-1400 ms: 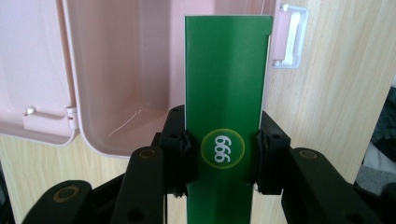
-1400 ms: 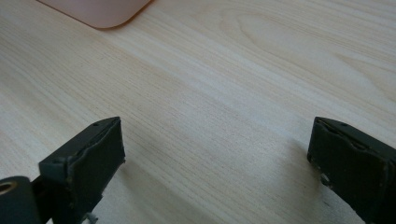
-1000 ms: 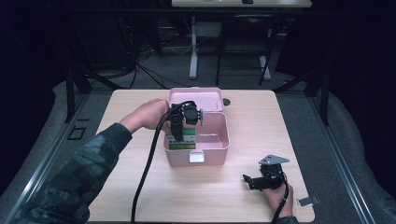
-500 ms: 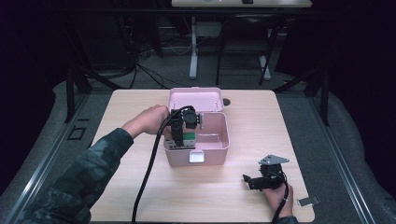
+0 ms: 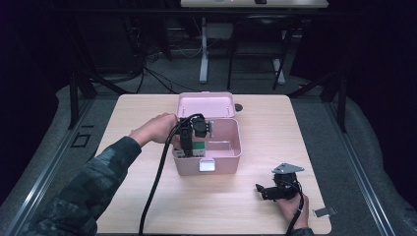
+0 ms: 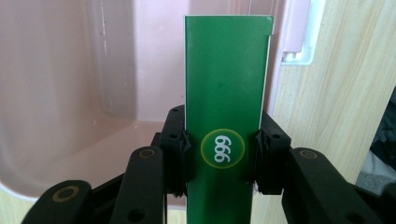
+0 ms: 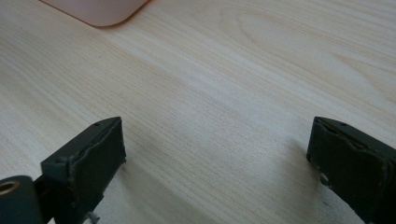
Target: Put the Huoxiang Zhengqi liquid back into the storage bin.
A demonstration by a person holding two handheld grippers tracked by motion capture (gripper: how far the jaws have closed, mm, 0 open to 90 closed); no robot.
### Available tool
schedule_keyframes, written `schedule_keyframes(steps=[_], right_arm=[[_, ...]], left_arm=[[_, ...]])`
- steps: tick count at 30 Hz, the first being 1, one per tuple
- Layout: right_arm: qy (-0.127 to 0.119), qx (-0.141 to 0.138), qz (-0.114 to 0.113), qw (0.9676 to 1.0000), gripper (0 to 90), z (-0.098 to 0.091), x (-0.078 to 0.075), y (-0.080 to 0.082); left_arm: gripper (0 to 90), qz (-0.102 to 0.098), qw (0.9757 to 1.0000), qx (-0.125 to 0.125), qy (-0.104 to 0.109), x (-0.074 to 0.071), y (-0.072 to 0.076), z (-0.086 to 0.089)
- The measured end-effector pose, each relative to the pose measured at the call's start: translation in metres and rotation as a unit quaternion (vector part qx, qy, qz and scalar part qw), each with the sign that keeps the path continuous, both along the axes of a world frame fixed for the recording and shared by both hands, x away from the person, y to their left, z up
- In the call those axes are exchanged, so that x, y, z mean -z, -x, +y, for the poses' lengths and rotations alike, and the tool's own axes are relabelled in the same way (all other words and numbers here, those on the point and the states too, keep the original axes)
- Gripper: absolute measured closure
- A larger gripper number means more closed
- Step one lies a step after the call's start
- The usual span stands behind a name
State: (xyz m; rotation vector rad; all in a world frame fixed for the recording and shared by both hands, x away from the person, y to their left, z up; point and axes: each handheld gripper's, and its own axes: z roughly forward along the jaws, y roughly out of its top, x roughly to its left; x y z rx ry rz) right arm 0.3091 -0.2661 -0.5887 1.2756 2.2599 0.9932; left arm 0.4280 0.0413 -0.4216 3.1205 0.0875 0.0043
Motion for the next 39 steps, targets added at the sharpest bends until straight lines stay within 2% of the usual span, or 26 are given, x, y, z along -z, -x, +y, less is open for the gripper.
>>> schedule_keyframes(steps=[10,11,16,28,35,39], right_arm=[[0.000,0.000,0.000,1.0000,3.6,-0.0001,0.0000,0.0000],[0.000,0.000,0.000,1.0000,3.6,-0.0001,0.0000,0.0000],[0.001,0.000,0.001,1.0000,3.6,-0.0001,-0.0002,0.0001],[0.002,0.000,0.001,1.0000,3.6,0.0001,-0.0002,0.0001],[0.002,0.000,0.001,1.0000,3.6,0.0002,-0.0002,0.0001],[0.002,0.000,0.001,1.0000,3.6,0.0001,-0.0002,0.0001]], left_arm=[[62.9,0.004,1.0000,0.004,-0.007,0.0038,-0.0006,-0.0006],[62.8,-0.001,0.9999,0.004,-0.011,0.0040,-0.0004,-0.0009],[62.2,0.009,0.9999,-0.001,-0.013,0.0075,-0.0011,-0.0004],[60.4,0.006,0.9999,-0.012,0.001,0.0065,-0.0039,0.0012],[48.5,0.004,0.9997,-0.025,-0.006,0.0044,-0.0050,0.0050],[42.2,0.002,0.9995,-0.030,0.005,0.0009,-0.0057,0.0072]])
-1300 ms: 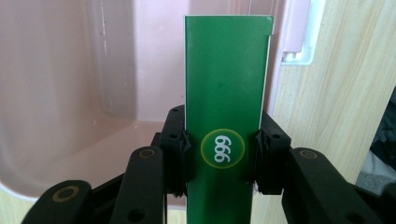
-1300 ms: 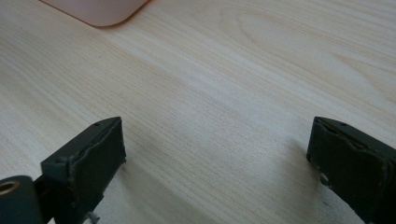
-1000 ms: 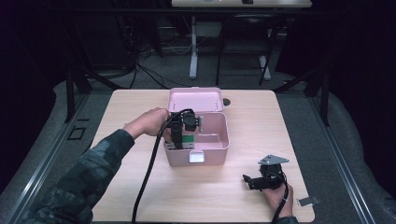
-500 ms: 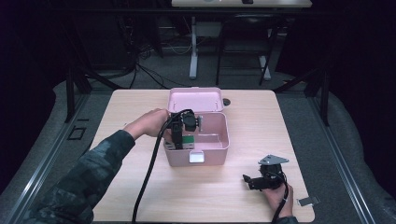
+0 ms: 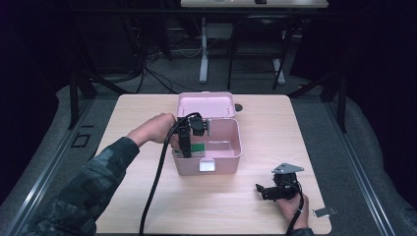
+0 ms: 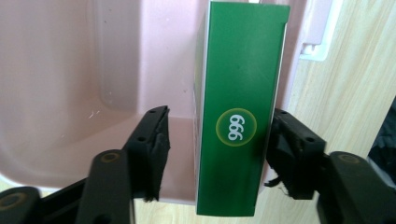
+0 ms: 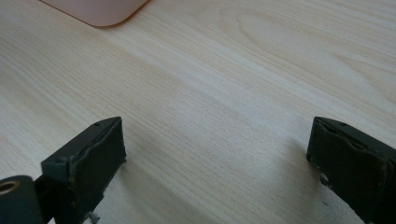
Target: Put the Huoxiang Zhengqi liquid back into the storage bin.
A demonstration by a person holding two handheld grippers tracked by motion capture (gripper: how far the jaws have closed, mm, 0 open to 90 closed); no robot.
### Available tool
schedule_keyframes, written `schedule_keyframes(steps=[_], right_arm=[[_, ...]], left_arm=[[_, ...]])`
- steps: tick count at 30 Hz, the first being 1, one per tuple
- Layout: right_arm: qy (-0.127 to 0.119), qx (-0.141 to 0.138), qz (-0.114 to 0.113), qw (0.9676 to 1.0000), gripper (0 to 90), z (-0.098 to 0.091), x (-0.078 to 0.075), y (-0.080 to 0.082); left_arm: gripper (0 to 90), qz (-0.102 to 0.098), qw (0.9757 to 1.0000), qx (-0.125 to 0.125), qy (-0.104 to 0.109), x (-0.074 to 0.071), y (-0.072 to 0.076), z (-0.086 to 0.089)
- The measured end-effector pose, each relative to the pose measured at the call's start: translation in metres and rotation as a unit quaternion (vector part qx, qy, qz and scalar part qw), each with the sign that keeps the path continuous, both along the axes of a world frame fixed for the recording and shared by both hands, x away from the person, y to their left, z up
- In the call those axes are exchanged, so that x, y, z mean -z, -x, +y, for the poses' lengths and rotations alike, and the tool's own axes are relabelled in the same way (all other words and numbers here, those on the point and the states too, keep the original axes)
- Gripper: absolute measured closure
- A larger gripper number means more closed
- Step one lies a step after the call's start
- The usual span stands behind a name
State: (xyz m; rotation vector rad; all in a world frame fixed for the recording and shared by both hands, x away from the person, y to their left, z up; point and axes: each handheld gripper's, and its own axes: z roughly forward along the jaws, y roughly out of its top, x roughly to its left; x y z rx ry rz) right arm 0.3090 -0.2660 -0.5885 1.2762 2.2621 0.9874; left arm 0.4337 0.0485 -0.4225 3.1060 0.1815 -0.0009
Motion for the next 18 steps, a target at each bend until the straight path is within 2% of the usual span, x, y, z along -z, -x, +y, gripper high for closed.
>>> schedule_keyframes(steps=[2,4,5,8,9,10,15,18], right_arm=[[0.000,0.000,0.000,1.0000,3.6,0.000,0.000,0.000],[0.000,0.000,0.000,1.0000,3.6,0.000,0.000,0.000],[0.000,0.000,0.000,1.0000,3.6,0.000,0.000,0.000],[0.000,0.000,0.000,1.0000,3.6,0.000,0.000,0.000],[0.000,0.000,0.000,1.0000,3.6,0.000,0.000,0.000],[0.000,0.000,0.000,1.0000,3.6,0.000,0.000,0.000],[-0.001,0.000,0.000,1.0000,3.6,0.000,0.000,0.000],[-0.002,0.001,0.000,1.0000,3.6,0.000,0.000,0.000]], left_arm=[[36.6,0.000,0.9999,-0.006,0.009,-0.004,-0.002,0.002],[34.0,-0.018,0.9996,-0.011,0.016,-0.008,-0.001,0.004],[31.5,-0.014,0.9996,-0.013,0.019,-0.009,-0.001,0.005],[23.0,-0.017,0.9994,-0.015,0.028,-0.013,-0.001,0.008],[19.6,-0.008,0.9994,-0.015,0.030,-0.015,-0.002,0.009],[16.4,-0.017,0.9990,-0.019,0.036,-0.017,-0.001,0.011],[10.0,-0.034,0.9970,-0.030,0.062,-0.025,0.000,0.017],[7.2,-0.036,0.9955,-0.041,0.077,-0.029,0.000,0.022]])
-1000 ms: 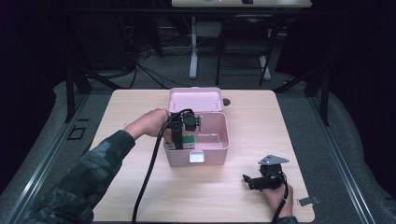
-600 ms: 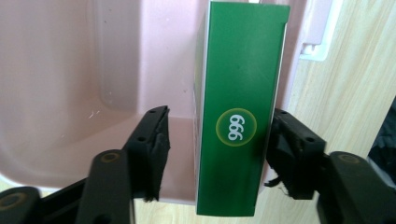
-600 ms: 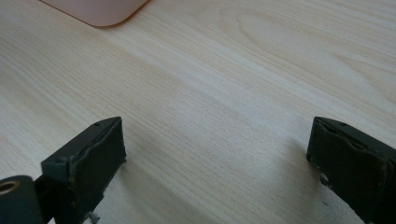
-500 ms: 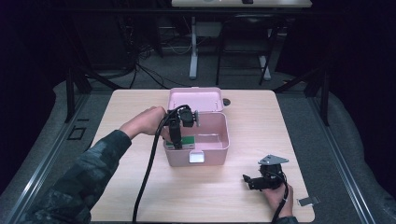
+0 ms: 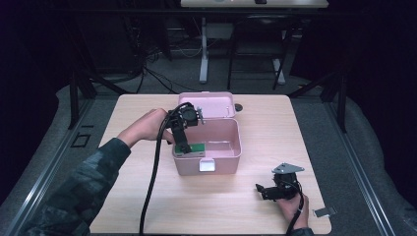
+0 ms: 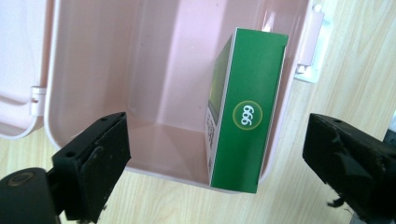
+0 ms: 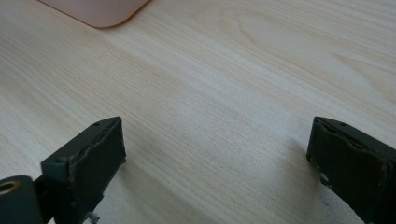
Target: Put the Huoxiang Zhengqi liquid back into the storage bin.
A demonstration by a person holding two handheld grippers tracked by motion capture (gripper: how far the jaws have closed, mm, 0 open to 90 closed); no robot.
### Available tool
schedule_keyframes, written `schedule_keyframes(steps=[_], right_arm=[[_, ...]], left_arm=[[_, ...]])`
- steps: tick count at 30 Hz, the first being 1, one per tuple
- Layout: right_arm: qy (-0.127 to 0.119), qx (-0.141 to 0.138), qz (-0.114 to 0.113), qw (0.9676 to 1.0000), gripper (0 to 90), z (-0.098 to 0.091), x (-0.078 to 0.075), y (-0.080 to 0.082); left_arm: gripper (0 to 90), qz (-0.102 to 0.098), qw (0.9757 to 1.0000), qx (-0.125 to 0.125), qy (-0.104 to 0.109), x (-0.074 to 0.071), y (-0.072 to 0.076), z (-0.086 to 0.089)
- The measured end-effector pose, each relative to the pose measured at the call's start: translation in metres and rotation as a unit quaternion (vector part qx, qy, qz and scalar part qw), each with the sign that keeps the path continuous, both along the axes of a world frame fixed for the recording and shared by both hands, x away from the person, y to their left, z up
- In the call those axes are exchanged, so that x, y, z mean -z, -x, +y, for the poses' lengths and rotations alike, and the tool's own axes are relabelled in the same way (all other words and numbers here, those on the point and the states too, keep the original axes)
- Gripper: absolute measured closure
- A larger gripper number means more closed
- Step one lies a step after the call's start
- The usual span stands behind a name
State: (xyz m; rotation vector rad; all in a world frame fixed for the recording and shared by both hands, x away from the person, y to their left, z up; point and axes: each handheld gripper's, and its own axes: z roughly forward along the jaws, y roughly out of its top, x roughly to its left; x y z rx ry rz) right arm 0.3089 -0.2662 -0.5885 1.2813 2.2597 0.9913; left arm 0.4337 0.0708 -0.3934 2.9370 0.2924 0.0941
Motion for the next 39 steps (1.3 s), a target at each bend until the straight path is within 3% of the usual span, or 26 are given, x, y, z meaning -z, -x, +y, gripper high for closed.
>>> schedule_keyframes(steps=[5,12,21,25,29,31,34,39], right_arm=[[0.000,0.000,0.000,1.0000,3.6,0.000,0.000,0.000],[-0.005,0.001,0.001,1.0000,3.8,-0.001,0.000,0.000],[0.000,-0.001,0.005,1.0000,3.6,0.000,-0.001,-0.002],[-0.009,0.003,-0.002,1.0000,3.5,-0.001,-0.004,-0.002],[-0.012,0.003,-0.009,0.9999,3.6,0.002,-0.015,-0.002],[-0.012,-0.004,-0.011,0.9999,3.7,0.005,-0.023,-0.004],[-0.012,-0.011,-0.009,0.9998,3.9,0.009,-0.033,-0.006],[-0.009,-0.028,-0.007,0.9995,4.4,0.016,-0.051,-0.012]], left_arm=[[3.3,-0.006,0.9995,-0.027,0.015,-0.005,-0.004,0.010],[1.0,-0.016,0.9964,-0.067,0.050,-0.008,-0.006,0.026],[0.7,-0.027,0.9880,-0.122,0.091,-0.010,-0.006,0.048],[1.7,-0.040,0.9816,-0.152,0.109,-0.006,-0.006,0.060],[2.7,-0.045,0.9738,-0.182,0.128,-0.001,-0.005,0.072],[2.7,-0.049,0.9722,-0.191,0.126,0.002,-0.004,0.075],[3.5,-0.050,0.9721,-0.194,0.122,0.006,-0.002,0.078],[4.8,-0.053,0.9655,-0.216,0.136,0.012,-0.001,0.086]])
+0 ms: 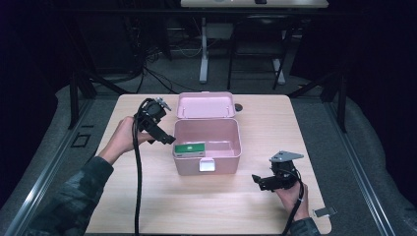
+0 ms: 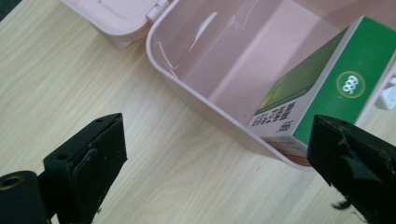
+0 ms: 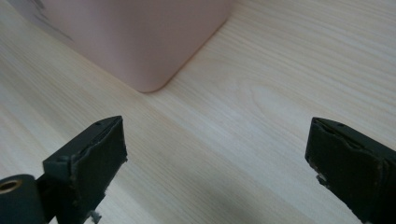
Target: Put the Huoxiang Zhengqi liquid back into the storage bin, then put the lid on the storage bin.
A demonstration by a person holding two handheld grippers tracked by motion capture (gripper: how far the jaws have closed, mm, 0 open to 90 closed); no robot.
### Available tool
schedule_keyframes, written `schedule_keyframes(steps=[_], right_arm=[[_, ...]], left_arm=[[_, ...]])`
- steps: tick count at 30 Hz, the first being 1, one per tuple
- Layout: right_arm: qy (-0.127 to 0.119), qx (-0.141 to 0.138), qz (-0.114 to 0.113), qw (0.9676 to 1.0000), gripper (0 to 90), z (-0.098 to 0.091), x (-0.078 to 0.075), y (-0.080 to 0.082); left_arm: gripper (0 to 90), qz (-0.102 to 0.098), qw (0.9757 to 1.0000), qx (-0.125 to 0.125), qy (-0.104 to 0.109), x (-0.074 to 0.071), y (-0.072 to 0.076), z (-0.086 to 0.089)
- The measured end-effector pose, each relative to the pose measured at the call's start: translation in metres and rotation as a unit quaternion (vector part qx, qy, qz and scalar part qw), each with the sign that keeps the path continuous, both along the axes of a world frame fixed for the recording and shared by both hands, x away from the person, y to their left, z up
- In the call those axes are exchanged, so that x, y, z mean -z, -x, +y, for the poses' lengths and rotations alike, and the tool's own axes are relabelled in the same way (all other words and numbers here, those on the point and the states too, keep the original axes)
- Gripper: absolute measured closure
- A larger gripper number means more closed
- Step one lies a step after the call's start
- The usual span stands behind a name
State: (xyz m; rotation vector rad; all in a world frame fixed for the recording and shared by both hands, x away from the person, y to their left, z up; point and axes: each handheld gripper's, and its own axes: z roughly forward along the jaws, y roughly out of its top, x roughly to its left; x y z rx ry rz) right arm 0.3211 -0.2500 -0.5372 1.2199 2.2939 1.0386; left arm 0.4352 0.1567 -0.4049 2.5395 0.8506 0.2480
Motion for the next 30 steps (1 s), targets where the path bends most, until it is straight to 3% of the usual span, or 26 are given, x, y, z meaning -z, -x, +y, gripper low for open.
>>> schedule_keyframes(steps=[7,17,23,30], right_arm=[[-0.005,-0.017,0.013,0.9998,4.4,0.005,-0.024,-0.011],[-0.011,-0.038,0.013,0.9991,4.4,0.009,-0.056,-0.032],[-0.018,-0.049,0.014,0.9986,5.4,0.013,-0.073,-0.047],[-0.028,-0.051,0.015,0.9982,6.0,0.018,-0.091,-0.067]], left_arm=[[6.2,-0.004,0.9996,-0.027,0.010,0.011,-0.001,0.003],[9.2,-0.003,0.9969,-0.063,0.047,0.020,-0.010,0.006],[15.8,-0.005,0.9952,-0.085,0.048,0.033,-0.015,0.002],[23.5,0.004,0.9935,-0.095,0.063,0.040,-0.022,-0.001]])
